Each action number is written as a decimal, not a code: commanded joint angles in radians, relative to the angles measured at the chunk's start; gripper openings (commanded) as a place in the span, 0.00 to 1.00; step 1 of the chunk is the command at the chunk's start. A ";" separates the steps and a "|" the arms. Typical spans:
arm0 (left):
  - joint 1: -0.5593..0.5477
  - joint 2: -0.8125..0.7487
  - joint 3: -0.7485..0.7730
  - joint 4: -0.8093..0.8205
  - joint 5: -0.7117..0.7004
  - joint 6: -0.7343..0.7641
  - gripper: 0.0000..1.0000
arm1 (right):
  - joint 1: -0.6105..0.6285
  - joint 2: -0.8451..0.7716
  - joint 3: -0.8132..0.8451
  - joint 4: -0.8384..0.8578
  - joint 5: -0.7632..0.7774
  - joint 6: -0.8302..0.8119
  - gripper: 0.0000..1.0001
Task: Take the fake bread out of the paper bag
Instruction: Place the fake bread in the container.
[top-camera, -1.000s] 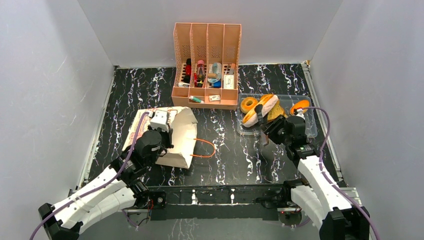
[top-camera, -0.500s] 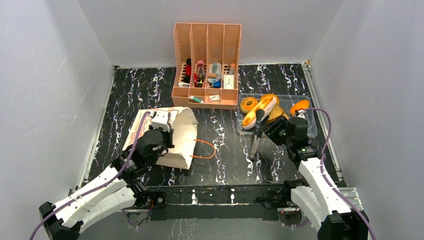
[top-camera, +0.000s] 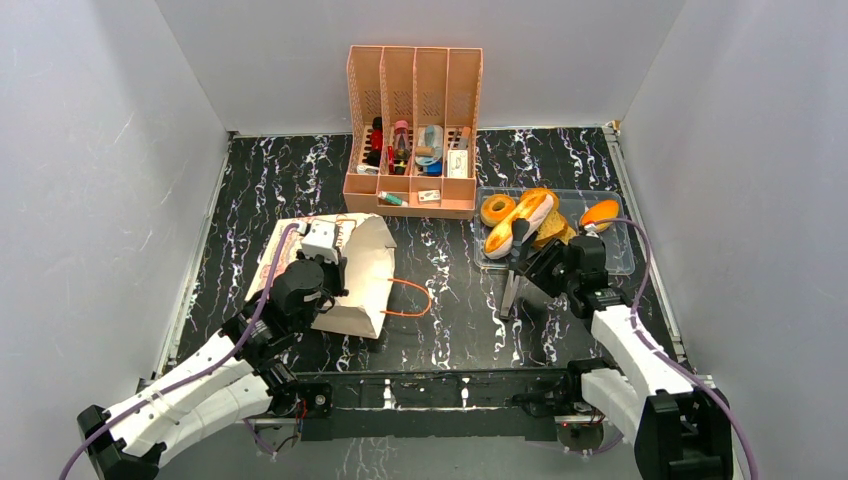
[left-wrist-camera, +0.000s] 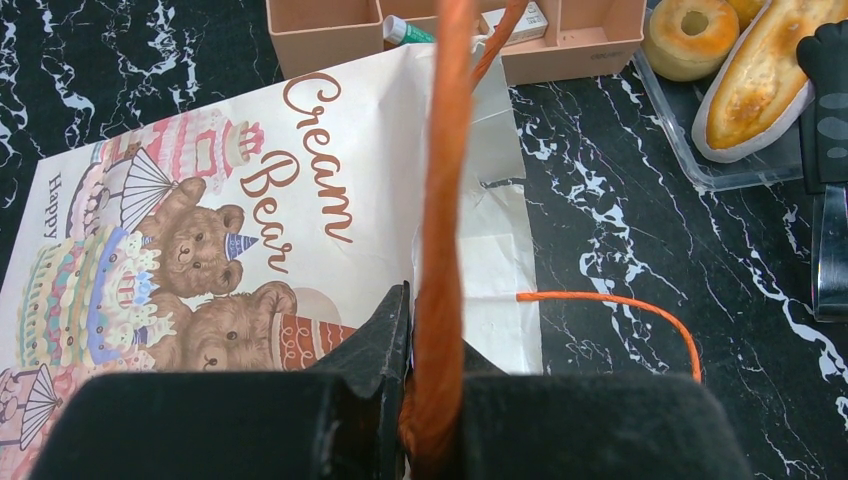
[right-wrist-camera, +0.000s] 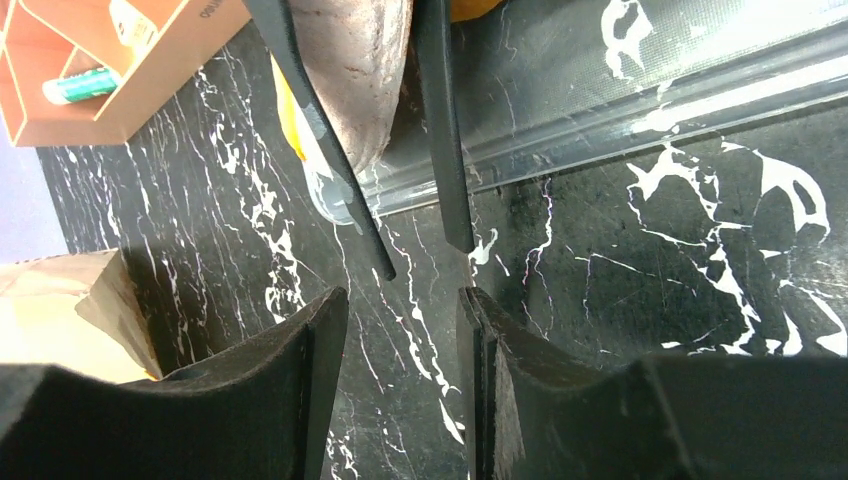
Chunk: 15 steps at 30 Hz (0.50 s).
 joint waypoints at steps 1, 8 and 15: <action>-0.001 -0.008 0.036 0.007 -0.002 -0.010 0.00 | -0.004 0.038 0.000 0.129 -0.031 -0.035 0.42; -0.001 -0.004 0.029 0.006 -0.007 -0.018 0.00 | -0.003 0.102 0.008 0.192 -0.055 -0.044 0.41; -0.001 0.020 0.024 0.024 -0.007 -0.021 0.00 | -0.004 0.191 -0.010 0.281 -0.087 -0.052 0.39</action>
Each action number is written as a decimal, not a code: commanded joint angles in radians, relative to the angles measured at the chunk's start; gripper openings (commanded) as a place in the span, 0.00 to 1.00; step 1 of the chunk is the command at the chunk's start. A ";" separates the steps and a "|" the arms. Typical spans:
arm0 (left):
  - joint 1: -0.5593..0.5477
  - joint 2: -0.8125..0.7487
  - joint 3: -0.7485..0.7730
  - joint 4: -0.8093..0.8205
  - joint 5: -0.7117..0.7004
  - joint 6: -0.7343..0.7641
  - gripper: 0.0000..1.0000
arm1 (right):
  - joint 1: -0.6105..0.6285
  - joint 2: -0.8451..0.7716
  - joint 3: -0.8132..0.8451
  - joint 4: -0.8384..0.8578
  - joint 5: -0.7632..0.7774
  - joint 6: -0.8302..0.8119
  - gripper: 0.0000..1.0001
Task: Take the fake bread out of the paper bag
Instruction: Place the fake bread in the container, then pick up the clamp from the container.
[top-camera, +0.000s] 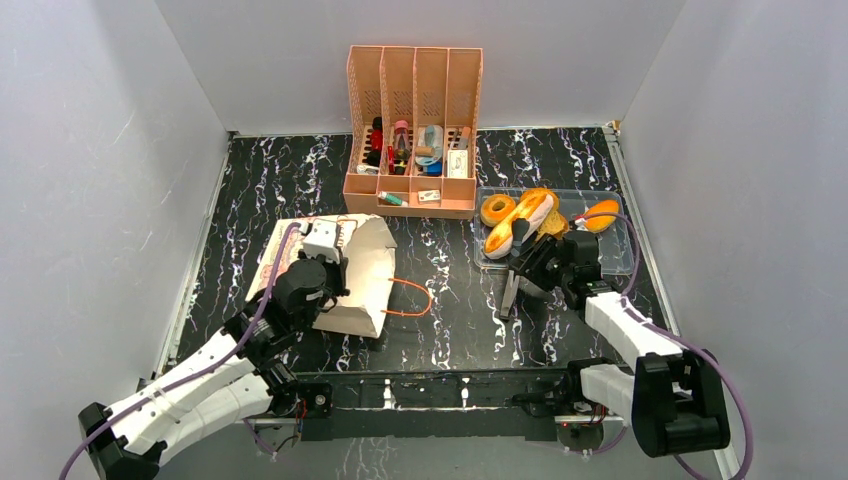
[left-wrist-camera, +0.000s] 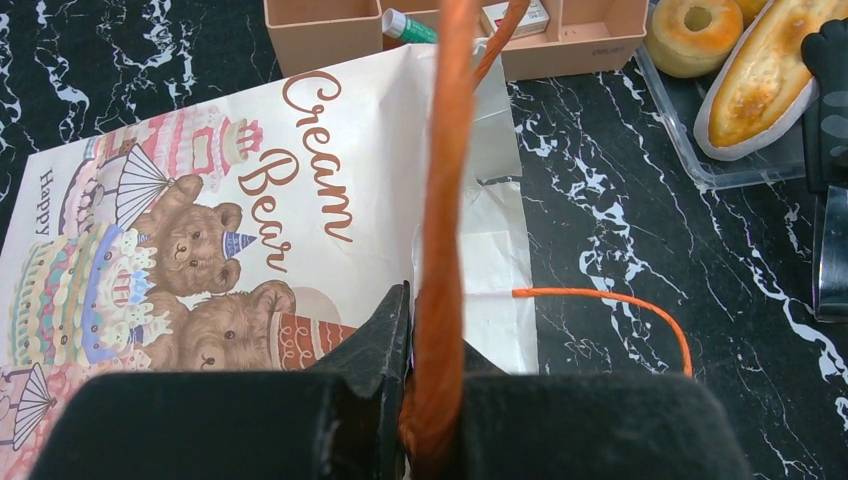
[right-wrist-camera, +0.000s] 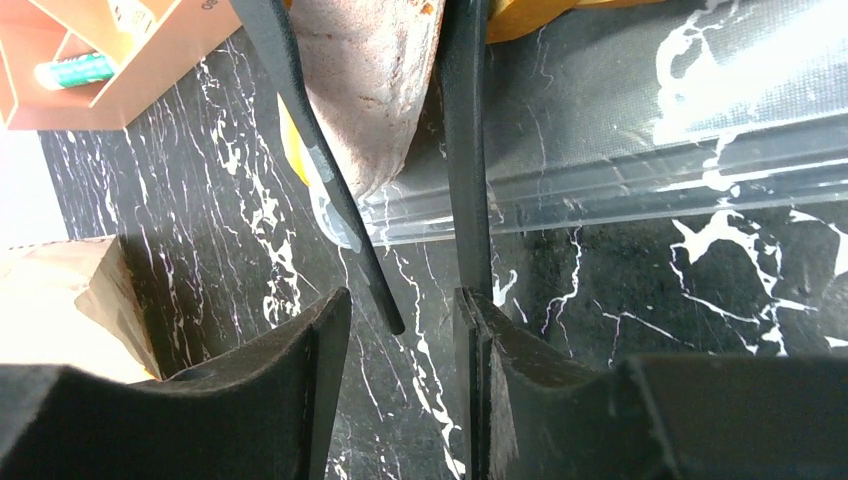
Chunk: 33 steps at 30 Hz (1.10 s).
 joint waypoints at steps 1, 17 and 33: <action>-0.001 0.014 0.021 0.025 -0.007 -0.008 0.00 | -0.003 0.044 -0.010 0.141 -0.038 -0.023 0.38; -0.002 0.012 0.033 0.015 -0.011 -0.009 0.00 | -0.003 0.030 -0.009 0.137 -0.039 -0.044 0.02; -0.001 -0.020 0.027 0.019 0.001 -0.017 0.00 | -0.004 -0.089 0.124 -0.099 -0.007 -0.078 0.00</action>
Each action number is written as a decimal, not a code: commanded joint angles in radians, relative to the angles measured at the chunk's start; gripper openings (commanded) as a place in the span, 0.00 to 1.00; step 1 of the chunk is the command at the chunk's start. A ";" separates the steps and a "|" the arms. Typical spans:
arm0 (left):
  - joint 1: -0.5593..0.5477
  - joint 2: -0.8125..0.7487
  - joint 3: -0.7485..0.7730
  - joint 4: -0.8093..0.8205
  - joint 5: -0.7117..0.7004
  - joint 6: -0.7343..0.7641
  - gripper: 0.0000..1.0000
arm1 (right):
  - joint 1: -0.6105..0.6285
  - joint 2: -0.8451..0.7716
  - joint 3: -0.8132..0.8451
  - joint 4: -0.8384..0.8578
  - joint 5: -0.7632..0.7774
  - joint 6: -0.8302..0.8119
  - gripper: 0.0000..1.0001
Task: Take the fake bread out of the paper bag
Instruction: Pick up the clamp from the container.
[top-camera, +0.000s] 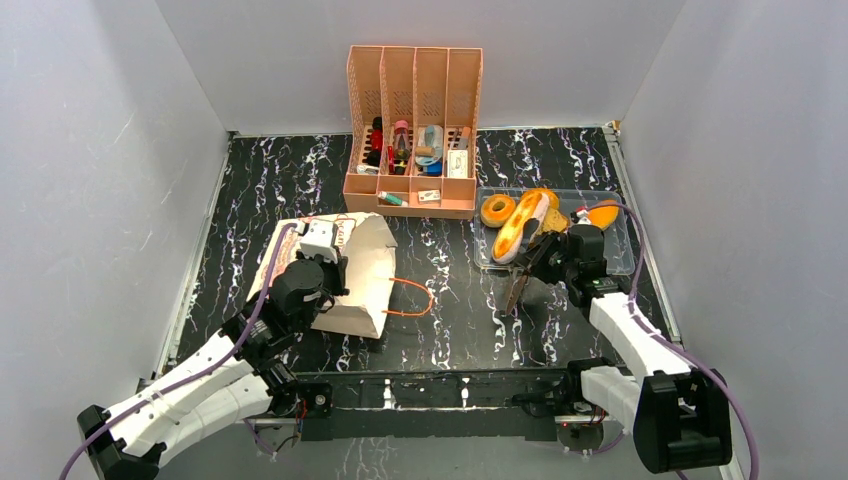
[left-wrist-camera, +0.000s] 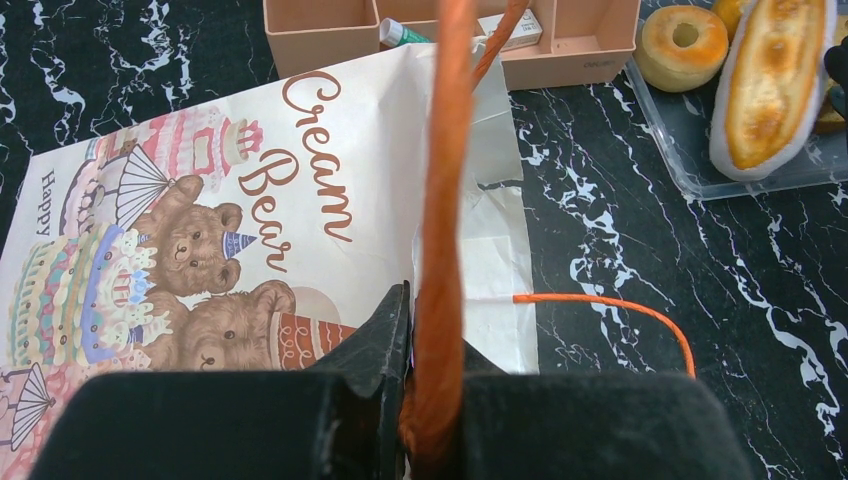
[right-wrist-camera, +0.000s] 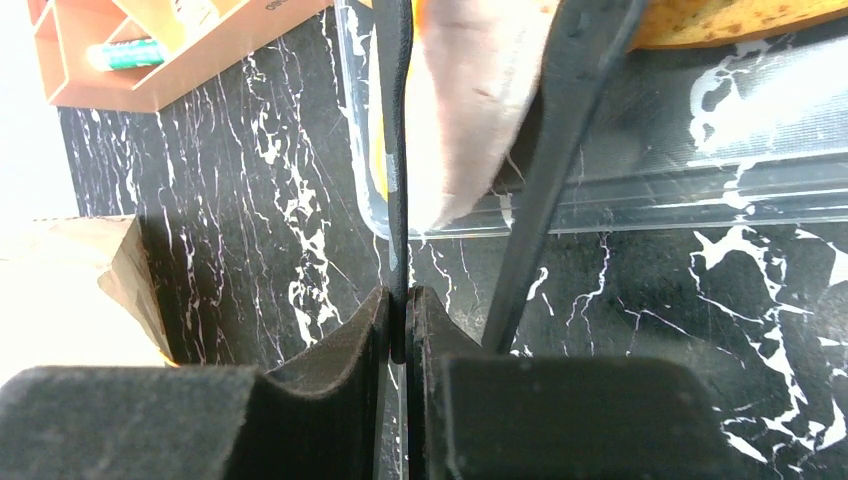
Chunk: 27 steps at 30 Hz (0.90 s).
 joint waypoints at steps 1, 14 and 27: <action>-0.001 -0.010 0.029 0.013 0.003 -0.002 0.00 | -0.004 -0.050 0.075 -0.045 0.033 -0.025 0.00; -0.001 -0.043 0.029 -0.009 0.027 0.023 0.00 | -0.003 -0.122 0.135 -0.134 0.068 -0.060 0.00; -0.001 -0.072 0.121 -0.092 0.745 0.136 0.00 | 0.037 -0.117 0.168 -0.082 -0.063 -0.118 0.00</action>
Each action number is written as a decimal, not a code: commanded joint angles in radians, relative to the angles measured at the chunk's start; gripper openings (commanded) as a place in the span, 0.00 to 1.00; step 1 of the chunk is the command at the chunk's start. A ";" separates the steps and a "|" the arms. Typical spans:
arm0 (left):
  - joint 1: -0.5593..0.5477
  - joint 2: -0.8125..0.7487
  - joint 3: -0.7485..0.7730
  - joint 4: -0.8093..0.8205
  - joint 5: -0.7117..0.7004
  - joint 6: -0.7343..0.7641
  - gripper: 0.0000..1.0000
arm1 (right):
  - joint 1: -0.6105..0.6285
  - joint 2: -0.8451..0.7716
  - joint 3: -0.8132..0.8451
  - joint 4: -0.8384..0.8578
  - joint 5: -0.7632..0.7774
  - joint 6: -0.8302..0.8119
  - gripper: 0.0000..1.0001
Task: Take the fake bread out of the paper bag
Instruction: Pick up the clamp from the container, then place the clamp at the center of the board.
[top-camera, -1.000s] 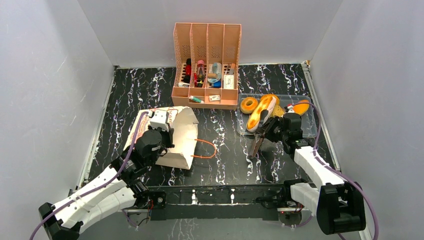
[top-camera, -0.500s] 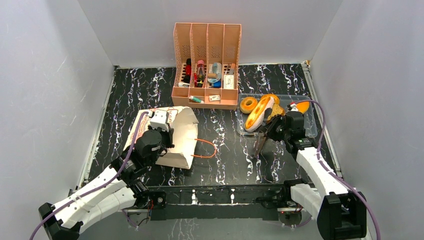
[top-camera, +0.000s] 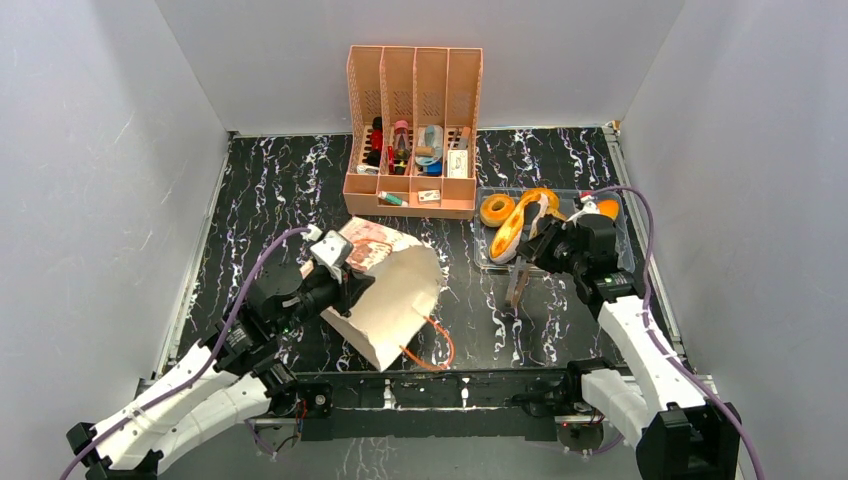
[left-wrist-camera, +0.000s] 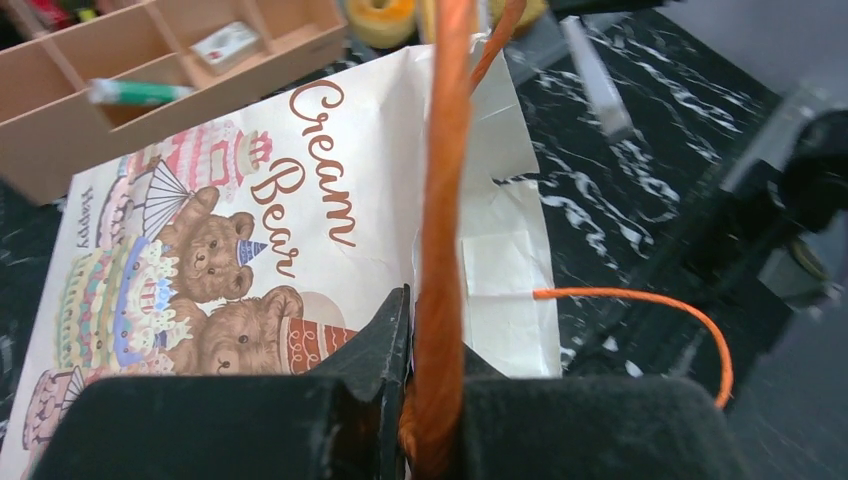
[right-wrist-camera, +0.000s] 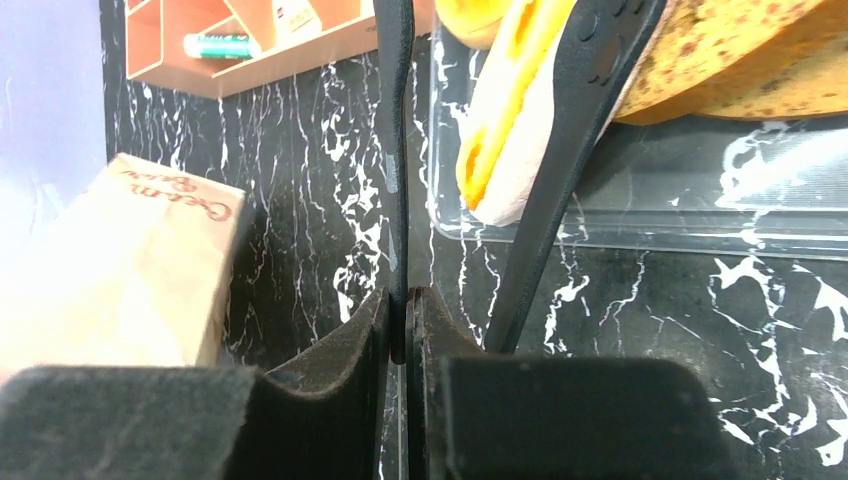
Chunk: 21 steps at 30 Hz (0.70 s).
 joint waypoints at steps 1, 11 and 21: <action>-0.001 0.035 0.082 -0.055 0.295 0.024 0.00 | 0.048 0.012 0.020 0.116 -0.055 -0.032 0.00; -0.001 0.039 0.171 -0.182 0.319 -0.037 0.00 | 0.219 -0.010 -0.093 0.252 0.021 0.015 0.00; -0.001 -0.041 0.099 -0.002 0.012 -0.121 0.00 | 0.432 0.088 0.000 0.205 0.164 -0.019 0.00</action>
